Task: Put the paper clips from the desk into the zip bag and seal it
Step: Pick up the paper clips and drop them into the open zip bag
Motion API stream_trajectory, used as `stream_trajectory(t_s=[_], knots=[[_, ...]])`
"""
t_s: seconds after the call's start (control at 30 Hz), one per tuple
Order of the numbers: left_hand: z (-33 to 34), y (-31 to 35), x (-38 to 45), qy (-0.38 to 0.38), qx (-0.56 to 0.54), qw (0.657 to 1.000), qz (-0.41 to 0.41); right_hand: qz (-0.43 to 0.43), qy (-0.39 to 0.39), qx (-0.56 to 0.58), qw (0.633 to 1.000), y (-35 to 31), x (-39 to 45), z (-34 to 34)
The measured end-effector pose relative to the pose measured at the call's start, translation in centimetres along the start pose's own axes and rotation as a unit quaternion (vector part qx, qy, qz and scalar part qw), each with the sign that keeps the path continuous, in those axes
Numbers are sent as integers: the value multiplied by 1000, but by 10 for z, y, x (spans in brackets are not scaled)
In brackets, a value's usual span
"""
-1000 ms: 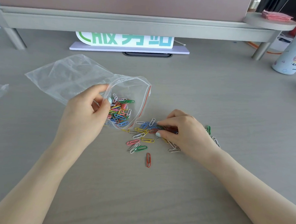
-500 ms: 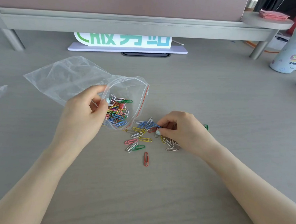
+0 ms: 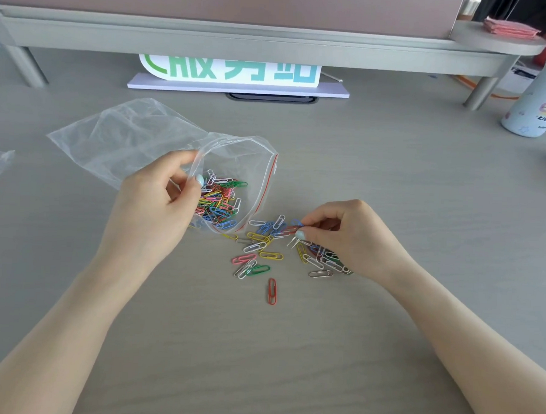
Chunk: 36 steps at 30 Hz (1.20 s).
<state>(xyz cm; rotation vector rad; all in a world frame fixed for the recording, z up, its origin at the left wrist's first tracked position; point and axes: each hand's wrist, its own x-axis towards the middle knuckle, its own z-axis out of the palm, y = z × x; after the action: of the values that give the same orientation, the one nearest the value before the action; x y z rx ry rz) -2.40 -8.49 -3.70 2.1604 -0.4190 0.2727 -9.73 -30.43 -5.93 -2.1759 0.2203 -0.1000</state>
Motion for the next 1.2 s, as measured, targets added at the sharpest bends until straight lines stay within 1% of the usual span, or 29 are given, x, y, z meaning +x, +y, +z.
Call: stream_trajectory(t_s=[0.4,0.63,0.73,0.87,1.03,1.2], knots=[[-3,-2,1,10,-19,1000,5,6,58,127,990,-9,26,0],[-6,-3,4,16,-25,1000,4,-29,33,149,988,-42,64,30],[-8,-4,5,20,-24,1000,4,-46,3,124,991,-56,77,49],[-9,-3,5,18,-21,1000,3,-79,-37,53,995,-67,87,74],[-10,-3,5,17,-16,1000,12,-89,-35,-31,995,-70,98,81],[-9,-4,5,19,-10,1000,18,-131,-6,-58,990,-71,94,77]])
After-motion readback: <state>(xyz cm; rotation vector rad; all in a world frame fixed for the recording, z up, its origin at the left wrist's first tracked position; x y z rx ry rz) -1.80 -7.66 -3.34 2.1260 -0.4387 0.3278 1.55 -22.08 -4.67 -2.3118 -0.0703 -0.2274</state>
